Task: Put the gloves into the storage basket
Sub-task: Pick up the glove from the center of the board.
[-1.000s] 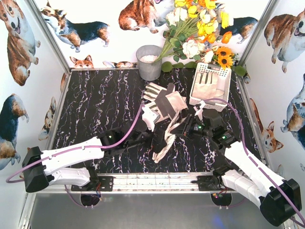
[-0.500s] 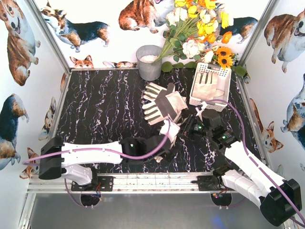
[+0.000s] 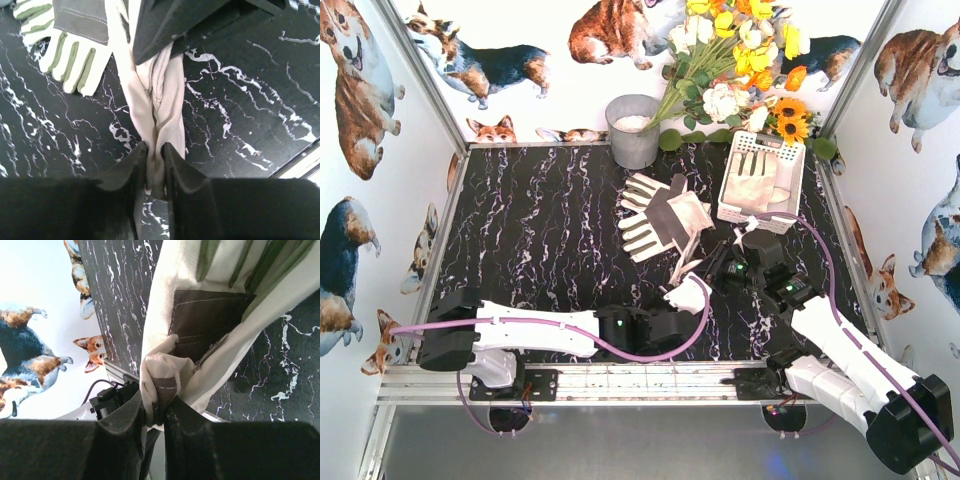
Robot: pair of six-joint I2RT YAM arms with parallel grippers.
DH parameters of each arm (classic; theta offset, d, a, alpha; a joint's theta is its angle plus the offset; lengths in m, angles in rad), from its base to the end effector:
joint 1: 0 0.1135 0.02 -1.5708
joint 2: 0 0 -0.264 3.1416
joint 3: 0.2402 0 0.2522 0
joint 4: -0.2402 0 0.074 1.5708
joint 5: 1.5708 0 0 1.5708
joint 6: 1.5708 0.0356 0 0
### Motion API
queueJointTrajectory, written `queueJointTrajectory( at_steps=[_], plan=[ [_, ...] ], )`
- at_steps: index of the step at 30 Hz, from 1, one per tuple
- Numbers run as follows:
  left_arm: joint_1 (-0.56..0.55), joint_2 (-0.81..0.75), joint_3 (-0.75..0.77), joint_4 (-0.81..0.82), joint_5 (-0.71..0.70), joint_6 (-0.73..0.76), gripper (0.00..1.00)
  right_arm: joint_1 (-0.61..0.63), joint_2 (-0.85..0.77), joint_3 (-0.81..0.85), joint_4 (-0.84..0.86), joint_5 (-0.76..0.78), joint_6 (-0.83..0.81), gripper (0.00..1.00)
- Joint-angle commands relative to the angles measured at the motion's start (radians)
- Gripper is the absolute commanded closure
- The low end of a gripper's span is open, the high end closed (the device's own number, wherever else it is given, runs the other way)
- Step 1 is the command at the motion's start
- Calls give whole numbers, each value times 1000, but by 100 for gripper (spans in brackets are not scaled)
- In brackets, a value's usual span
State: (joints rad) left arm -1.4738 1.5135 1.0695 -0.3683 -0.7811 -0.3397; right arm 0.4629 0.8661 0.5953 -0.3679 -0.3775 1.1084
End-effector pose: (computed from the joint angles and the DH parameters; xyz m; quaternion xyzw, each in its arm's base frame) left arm 0.0559 -0.3162 0.2540 0.3425 0.8003 -0.0516 0.4895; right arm 0.1615 0.0953 0.2431 0.1984 0.8589 0.4307 0.1935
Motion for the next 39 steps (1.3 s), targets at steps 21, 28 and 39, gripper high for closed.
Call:
queueJointTrajectory(
  at_steps=[21, 28, 39],
  plan=[
    [-11, -15, -23, 46, -42, -64, 100, 140, -77, 163, -368, 342, 218, 0],
    [-11, -1, -10, 52, -38, -76, 100, 177, -80, 156, -363, 321, 379, 0],
    [-10, -12, -19, 60, -27, -100, 100, 315, -5, 108, -261, 386, 528, 0]
  ],
)
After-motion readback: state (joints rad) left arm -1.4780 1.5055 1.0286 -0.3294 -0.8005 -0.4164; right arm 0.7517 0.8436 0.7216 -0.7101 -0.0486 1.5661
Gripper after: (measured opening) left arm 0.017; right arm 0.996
